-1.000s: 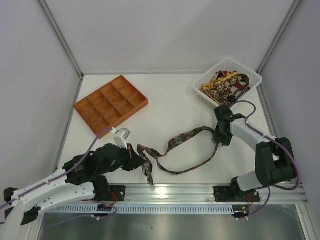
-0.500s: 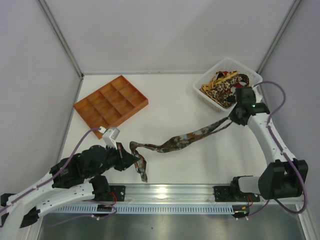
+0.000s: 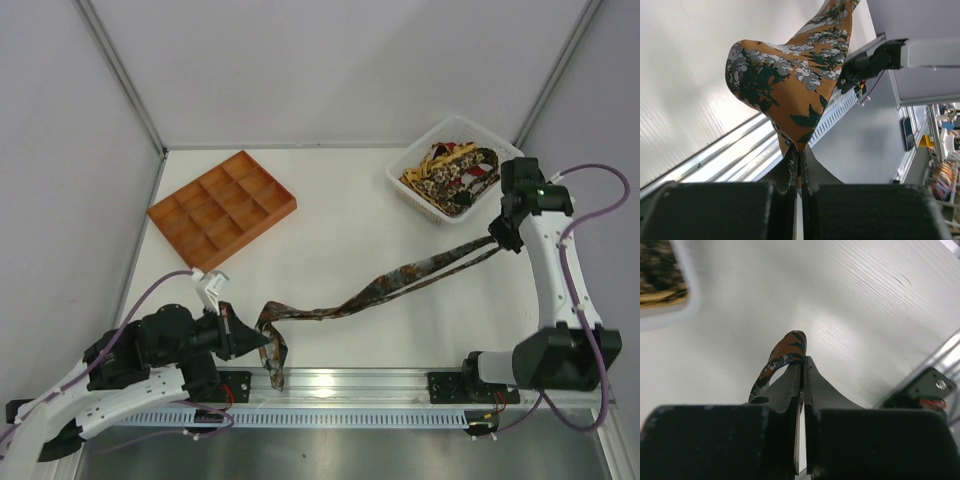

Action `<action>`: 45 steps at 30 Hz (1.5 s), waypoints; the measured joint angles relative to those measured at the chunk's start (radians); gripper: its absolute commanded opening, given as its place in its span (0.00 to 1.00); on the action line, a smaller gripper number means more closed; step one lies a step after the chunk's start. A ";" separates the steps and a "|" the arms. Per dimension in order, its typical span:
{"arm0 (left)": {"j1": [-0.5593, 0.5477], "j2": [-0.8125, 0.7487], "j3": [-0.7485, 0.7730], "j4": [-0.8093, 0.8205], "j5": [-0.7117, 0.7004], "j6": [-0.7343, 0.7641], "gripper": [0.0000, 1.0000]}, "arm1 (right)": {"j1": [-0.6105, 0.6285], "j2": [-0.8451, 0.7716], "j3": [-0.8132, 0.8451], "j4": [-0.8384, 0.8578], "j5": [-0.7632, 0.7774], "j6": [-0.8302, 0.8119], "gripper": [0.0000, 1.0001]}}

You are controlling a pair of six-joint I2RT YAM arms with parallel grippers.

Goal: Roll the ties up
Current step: Flatten the tie

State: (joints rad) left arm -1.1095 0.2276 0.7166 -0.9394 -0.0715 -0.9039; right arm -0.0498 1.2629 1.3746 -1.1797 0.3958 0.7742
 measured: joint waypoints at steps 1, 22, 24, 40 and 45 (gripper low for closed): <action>0.000 0.001 -0.010 0.000 0.018 -0.008 0.00 | -0.003 0.039 0.010 -0.029 0.013 0.014 0.00; 0.000 0.263 -0.341 0.286 0.404 -0.181 0.00 | -0.162 0.788 0.064 -0.151 0.236 0.085 0.00; 0.000 0.286 -0.375 0.317 0.435 -0.195 0.01 | -0.158 0.829 0.064 -0.151 0.264 0.102 0.00; 0.000 0.487 -0.293 0.398 0.500 -0.154 0.68 | -0.130 0.851 0.129 -0.155 0.382 0.105 0.12; 0.002 0.499 -0.081 0.306 0.410 -0.056 0.74 | -0.125 0.694 0.045 -0.110 0.349 0.011 1.00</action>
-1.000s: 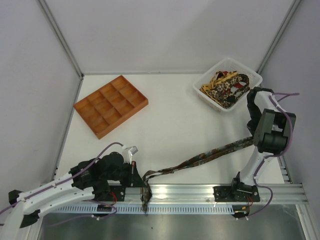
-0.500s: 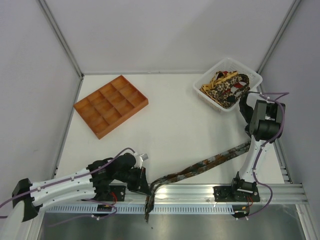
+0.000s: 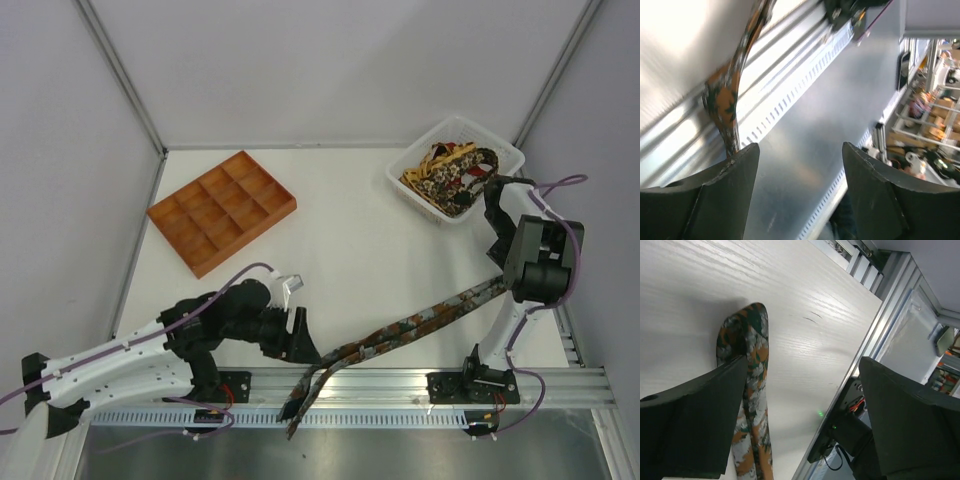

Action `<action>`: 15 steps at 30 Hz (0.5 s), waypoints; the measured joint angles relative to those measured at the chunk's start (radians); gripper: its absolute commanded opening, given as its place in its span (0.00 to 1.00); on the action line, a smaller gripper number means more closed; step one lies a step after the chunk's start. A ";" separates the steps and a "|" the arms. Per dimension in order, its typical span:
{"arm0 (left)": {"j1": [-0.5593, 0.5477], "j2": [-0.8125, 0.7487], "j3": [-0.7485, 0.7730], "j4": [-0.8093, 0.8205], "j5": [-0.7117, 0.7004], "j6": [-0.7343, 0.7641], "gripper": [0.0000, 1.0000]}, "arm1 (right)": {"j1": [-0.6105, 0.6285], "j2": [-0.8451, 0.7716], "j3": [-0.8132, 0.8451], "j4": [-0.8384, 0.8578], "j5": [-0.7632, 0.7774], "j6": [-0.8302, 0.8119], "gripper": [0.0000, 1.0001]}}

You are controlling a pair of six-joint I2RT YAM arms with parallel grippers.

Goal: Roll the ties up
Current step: Flatten the tie

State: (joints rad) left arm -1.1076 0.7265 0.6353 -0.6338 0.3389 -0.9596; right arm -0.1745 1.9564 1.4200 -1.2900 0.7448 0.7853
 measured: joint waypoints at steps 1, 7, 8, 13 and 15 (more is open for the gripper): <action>0.000 0.004 0.039 -0.013 -0.023 0.021 0.73 | 0.003 -0.030 -0.013 0.004 -0.003 -0.009 1.00; 0.000 0.034 0.185 -0.060 -0.130 0.138 0.56 | 0.059 -0.132 -0.015 0.003 -0.006 -0.042 1.00; 0.001 0.048 0.196 -0.050 -0.130 0.152 0.52 | 0.079 -0.132 0.001 -0.011 -0.005 -0.042 1.00; -0.003 0.134 0.182 0.097 -0.061 0.172 0.00 | 0.247 -0.200 0.056 -0.021 -0.004 -0.057 0.89; -0.010 0.185 0.130 0.183 -0.018 0.165 0.00 | 0.336 -0.267 0.077 -0.024 -0.039 -0.086 0.79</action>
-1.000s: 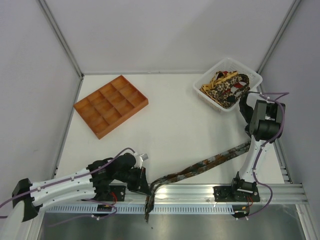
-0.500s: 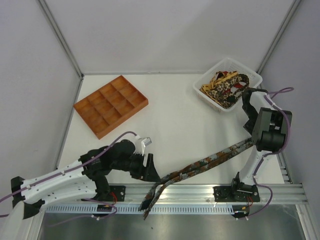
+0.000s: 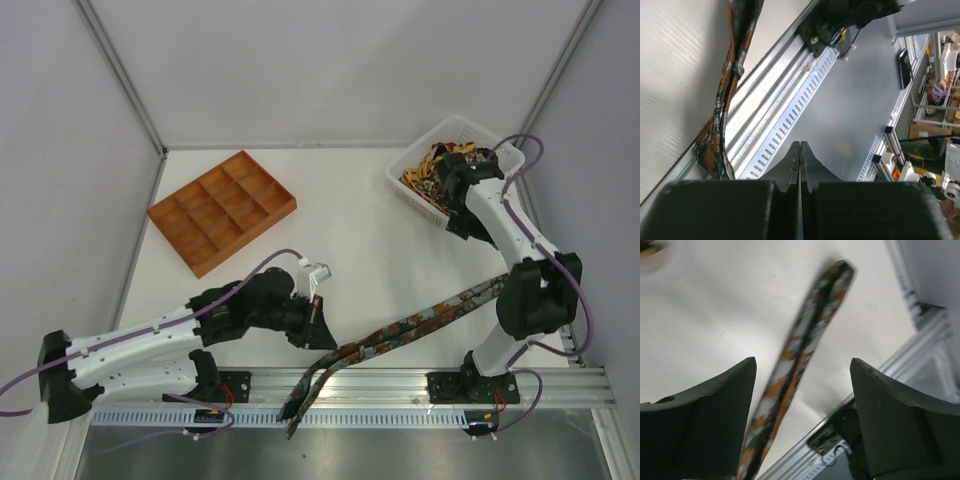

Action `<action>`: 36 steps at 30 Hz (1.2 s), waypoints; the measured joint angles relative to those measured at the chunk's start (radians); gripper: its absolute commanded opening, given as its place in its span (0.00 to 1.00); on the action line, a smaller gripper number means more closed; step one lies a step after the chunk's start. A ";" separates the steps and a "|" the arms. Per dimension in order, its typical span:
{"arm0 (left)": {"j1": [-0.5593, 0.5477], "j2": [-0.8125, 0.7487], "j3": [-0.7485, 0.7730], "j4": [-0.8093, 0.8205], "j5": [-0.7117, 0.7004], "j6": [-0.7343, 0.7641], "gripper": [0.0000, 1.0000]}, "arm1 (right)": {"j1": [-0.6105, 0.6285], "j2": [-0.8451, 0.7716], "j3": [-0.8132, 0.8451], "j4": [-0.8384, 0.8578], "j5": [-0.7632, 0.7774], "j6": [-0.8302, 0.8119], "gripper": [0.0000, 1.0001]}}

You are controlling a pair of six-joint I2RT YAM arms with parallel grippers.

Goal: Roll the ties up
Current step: Flatten the tie

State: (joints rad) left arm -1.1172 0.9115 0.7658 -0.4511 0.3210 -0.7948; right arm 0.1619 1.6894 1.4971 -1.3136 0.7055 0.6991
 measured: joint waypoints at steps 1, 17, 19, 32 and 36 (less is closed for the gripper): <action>-0.004 0.021 -0.024 0.026 0.013 -0.002 0.00 | 0.035 -0.032 0.009 0.003 -0.029 -0.015 0.70; 0.011 0.443 -0.111 0.203 0.058 -0.039 0.00 | 0.507 -0.460 -0.421 0.299 -0.745 -0.074 0.00; 0.031 0.488 -0.111 0.207 0.057 -0.035 0.00 | 0.561 -0.480 -0.481 0.327 -0.765 -0.056 0.00; 0.187 0.657 0.073 0.087 0.008 0.082 0.21 | 0.642 -0.526 -0.697 0.573 -0.880 -0.006 0.00; 0.187 0.546 0.138 0.000 -0.051 0.136 0.51 | 0.641 -0.466 -0.697 0.609 -0.878 -0.026 0.02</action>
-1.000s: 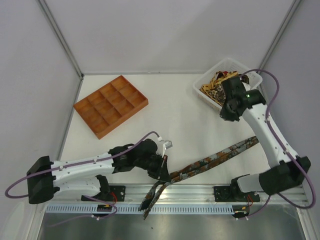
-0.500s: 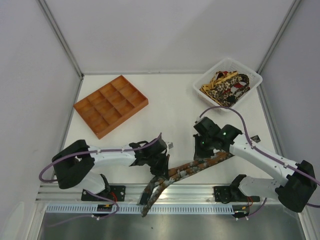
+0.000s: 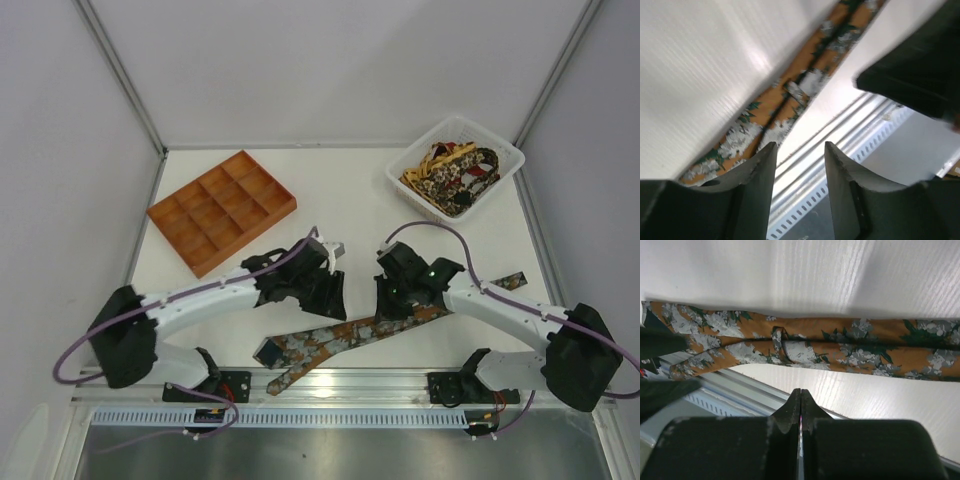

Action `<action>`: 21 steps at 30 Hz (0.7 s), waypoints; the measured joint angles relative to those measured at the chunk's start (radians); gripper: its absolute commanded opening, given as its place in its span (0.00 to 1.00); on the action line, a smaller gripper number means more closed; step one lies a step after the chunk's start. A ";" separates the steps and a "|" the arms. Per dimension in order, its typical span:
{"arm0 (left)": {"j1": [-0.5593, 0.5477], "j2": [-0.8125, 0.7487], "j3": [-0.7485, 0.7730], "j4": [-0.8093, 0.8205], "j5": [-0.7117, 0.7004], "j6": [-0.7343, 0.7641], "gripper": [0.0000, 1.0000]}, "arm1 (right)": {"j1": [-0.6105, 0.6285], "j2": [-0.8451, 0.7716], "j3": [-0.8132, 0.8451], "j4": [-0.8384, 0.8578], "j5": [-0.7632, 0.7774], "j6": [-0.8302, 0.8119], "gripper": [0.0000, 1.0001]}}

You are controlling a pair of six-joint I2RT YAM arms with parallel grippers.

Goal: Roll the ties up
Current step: Flatten the tie

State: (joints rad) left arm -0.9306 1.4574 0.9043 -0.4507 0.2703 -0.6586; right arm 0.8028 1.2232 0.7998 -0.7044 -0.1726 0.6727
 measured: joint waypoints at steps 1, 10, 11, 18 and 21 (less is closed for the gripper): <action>0.000 -0.049 0.001 -0.013 -0.005 0.008 0.52 | -0.001 0.010 0.000 0.006 -0.001 -0.002 0.07; 0.064 -0.306 -0.126 -0.037 -0.096 -0.055 0.22 | 0.094 0.031 0.000 0.154 -0.042 0.078 0.35; 0.101 -0.299 -0.141 -0.040 -0.104 -0.068 0.16 | 0.137 0.037 0.000 0.181 -0.035 0.097 0.33; 0.282 -0.164 -0.172 -0.039 -0.115 -0.093 0.00 | 0.499 0.190 0.000 0.379 0.144 0.226 0.00; 0.312 -0.099 -0.190 -0.019 -0.098 -0.092 0.00 | 0.576 0.246 -0.001 0.457 0.210 0.264 0.00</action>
State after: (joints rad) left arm -0.6182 1.3582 0.7147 -0.4702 0.1719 -0.7506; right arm 1.3785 1.4693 0.7986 -0.2478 0.0372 0.9371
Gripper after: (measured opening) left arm 0.011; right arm 0.010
